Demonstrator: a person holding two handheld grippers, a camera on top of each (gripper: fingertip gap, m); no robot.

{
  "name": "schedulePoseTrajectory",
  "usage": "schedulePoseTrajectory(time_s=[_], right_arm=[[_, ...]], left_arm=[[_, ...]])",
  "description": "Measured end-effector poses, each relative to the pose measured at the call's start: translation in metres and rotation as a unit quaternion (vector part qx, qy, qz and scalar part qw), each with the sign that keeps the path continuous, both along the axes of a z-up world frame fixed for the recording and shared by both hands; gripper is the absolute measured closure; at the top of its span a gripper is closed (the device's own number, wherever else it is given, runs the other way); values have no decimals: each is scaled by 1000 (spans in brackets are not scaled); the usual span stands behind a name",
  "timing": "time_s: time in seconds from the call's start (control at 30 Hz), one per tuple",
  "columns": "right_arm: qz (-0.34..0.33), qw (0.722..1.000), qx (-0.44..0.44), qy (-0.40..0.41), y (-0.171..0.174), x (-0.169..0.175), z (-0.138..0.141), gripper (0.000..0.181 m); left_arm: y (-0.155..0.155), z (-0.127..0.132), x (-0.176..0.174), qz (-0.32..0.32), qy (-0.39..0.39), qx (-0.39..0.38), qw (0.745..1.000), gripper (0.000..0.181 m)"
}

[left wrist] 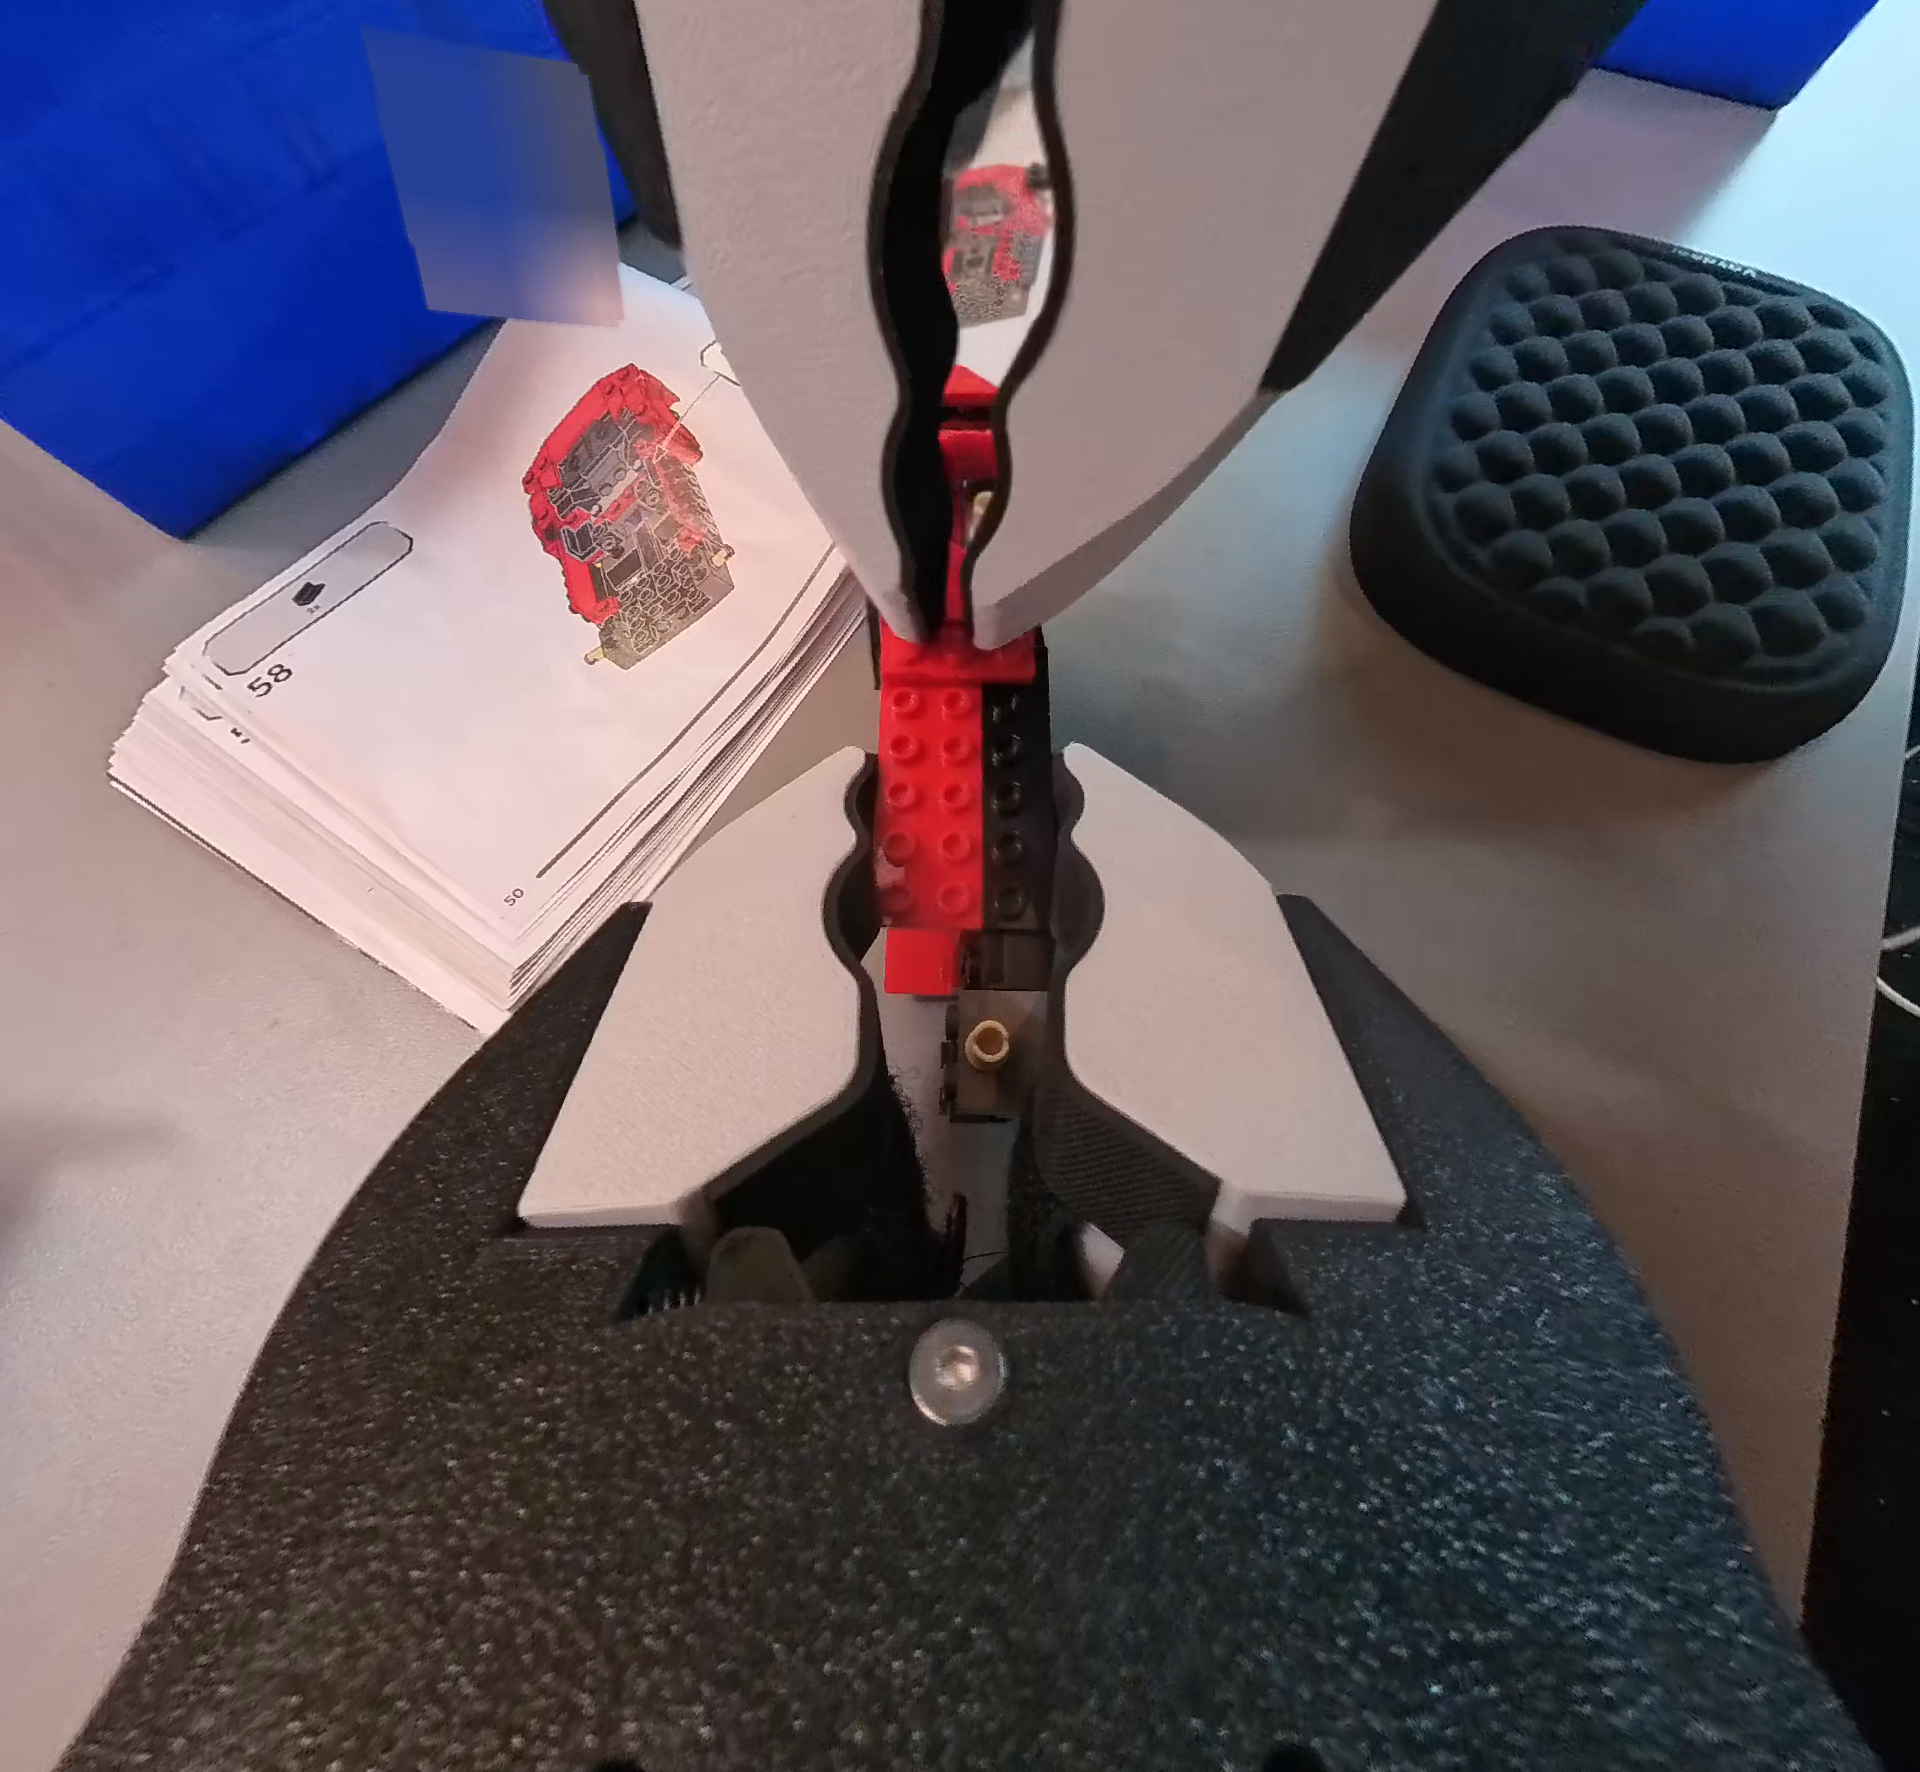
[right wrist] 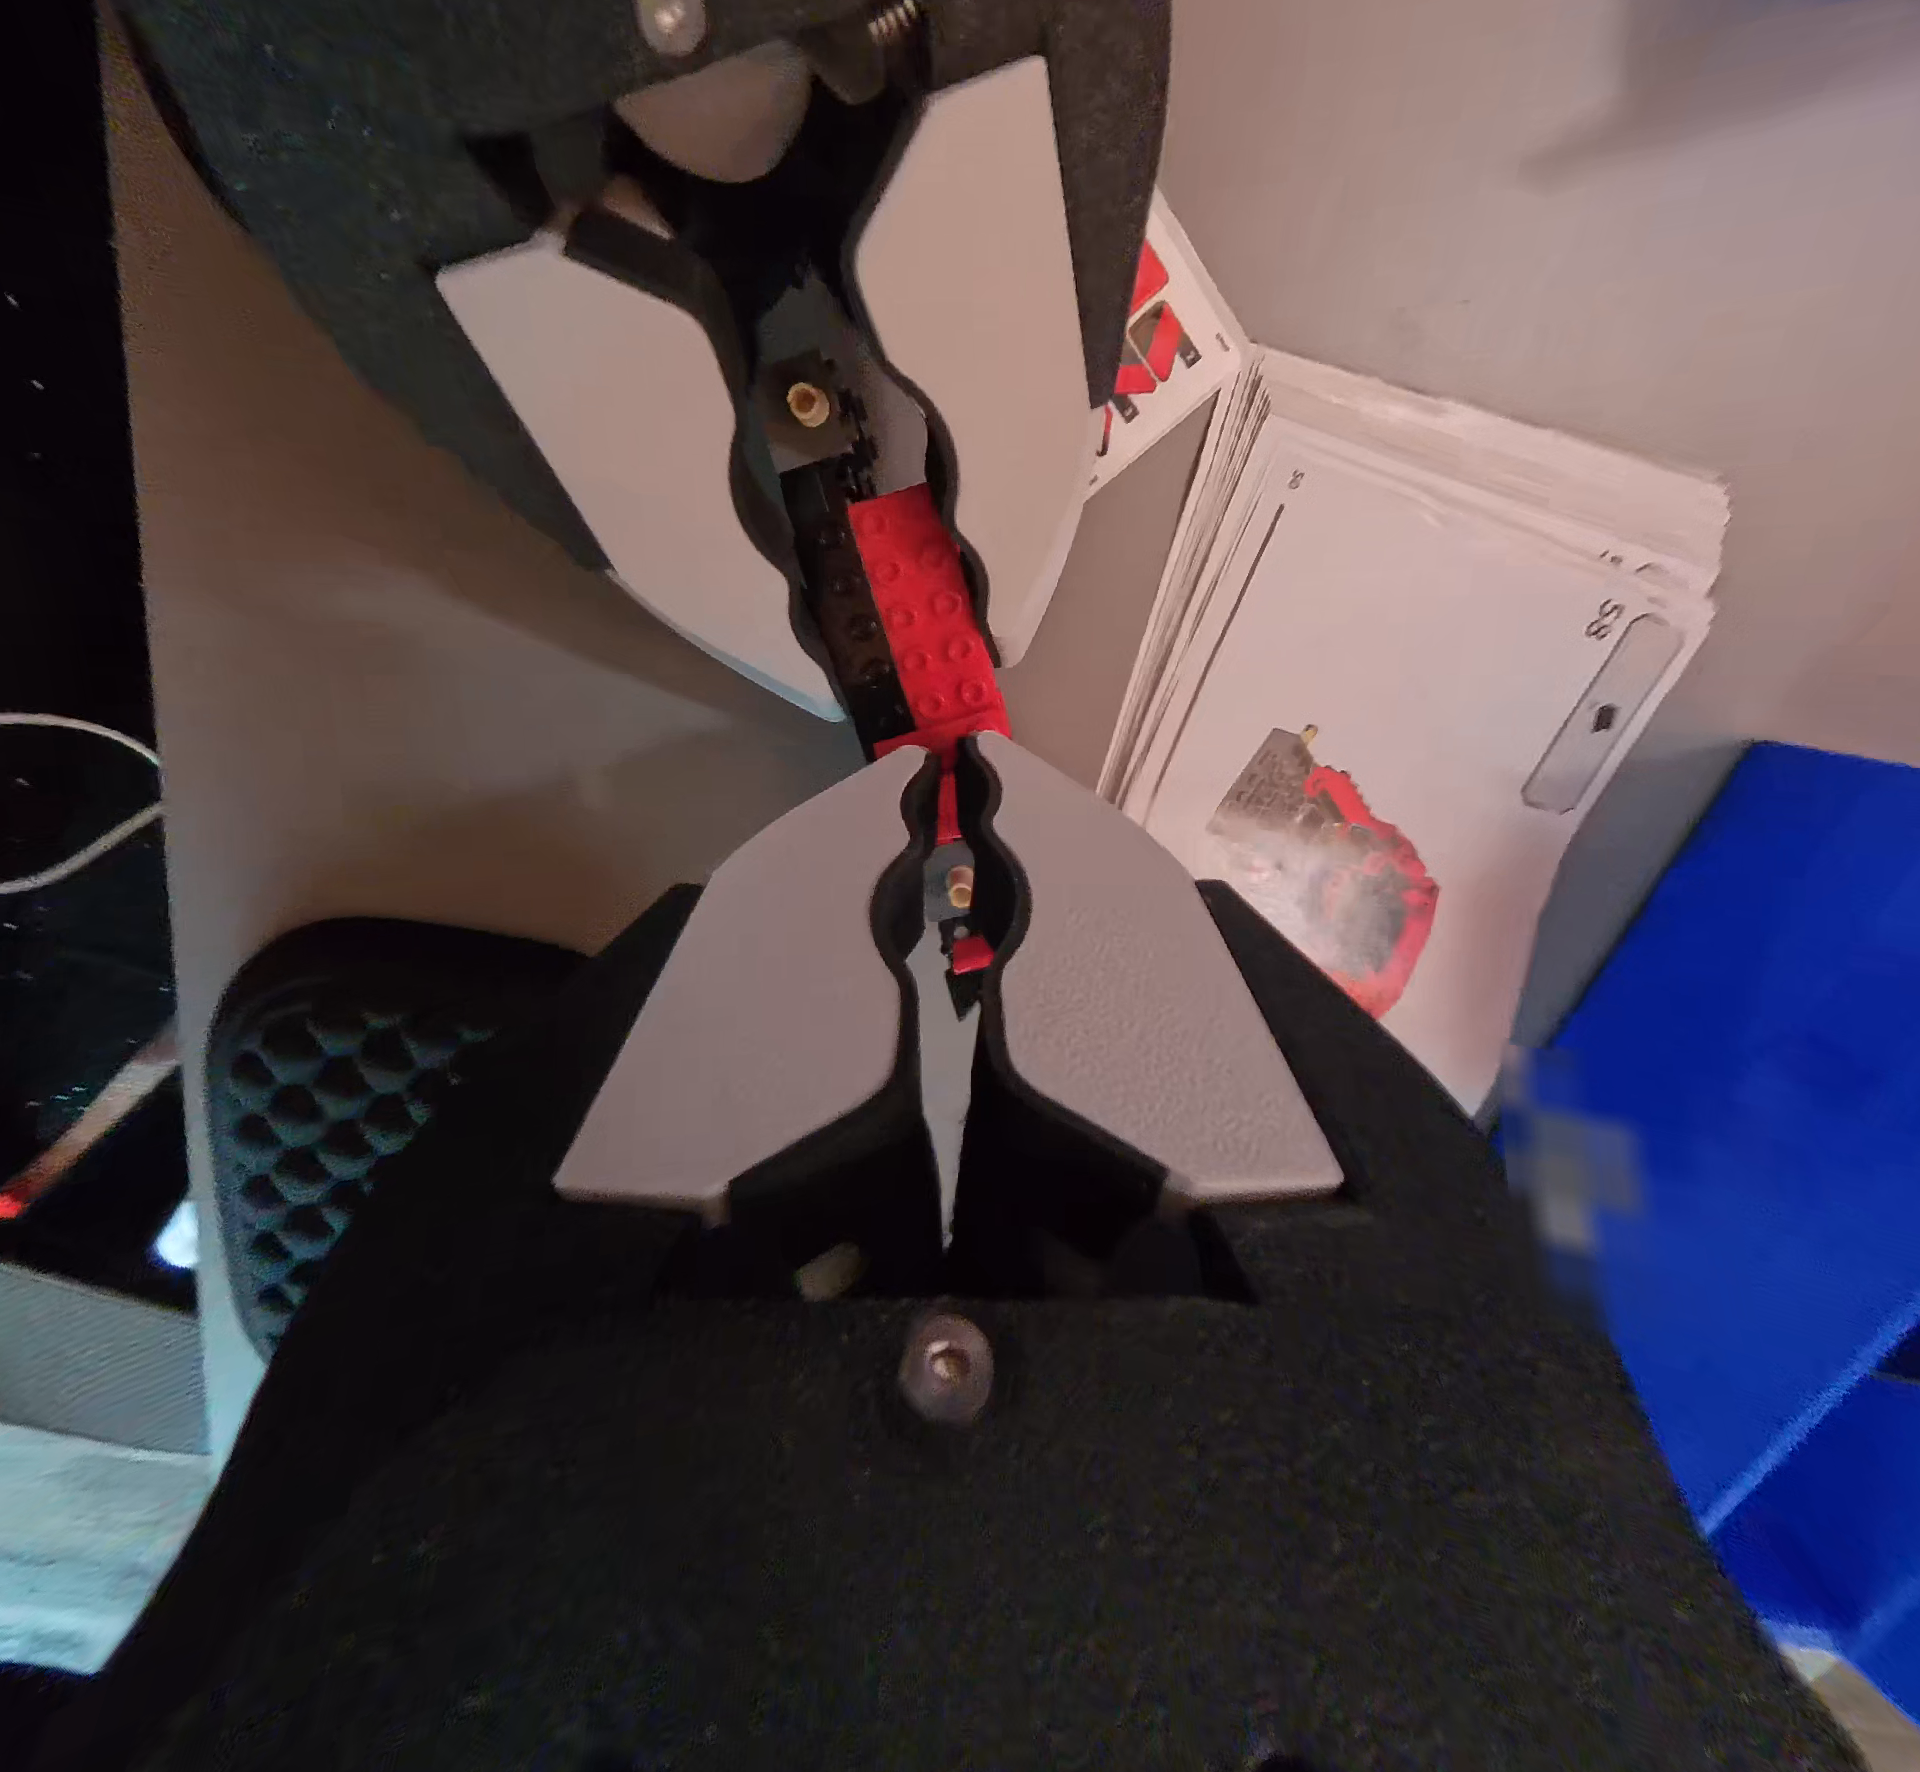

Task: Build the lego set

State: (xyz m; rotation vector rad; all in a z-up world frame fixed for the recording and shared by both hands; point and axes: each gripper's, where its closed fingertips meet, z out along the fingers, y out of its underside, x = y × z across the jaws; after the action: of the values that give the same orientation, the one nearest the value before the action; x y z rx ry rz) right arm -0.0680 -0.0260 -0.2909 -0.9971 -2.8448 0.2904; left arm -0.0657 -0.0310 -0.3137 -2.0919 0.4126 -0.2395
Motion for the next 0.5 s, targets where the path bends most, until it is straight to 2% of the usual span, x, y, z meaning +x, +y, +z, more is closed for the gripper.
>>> schedulePoseTrajectory(time_s=[0.03,0.17,0.37,0.5], right_arm=[[4,1000,-2,2,0,1,2,176],[21,999,-40,13,-3,0,13,163],[62,997,-36,23,-5,1,4,161],[81,996,-16,26,-8,0,-2,150]], left_arm=[[0,0,1,-3,-2,-1,1000,152],[0,0,1,-5,-4,-1,1000,152],[0,0,1,-5,-5,-2,1000,152],[0,0,1,-5,-8,-3,1000,152]])
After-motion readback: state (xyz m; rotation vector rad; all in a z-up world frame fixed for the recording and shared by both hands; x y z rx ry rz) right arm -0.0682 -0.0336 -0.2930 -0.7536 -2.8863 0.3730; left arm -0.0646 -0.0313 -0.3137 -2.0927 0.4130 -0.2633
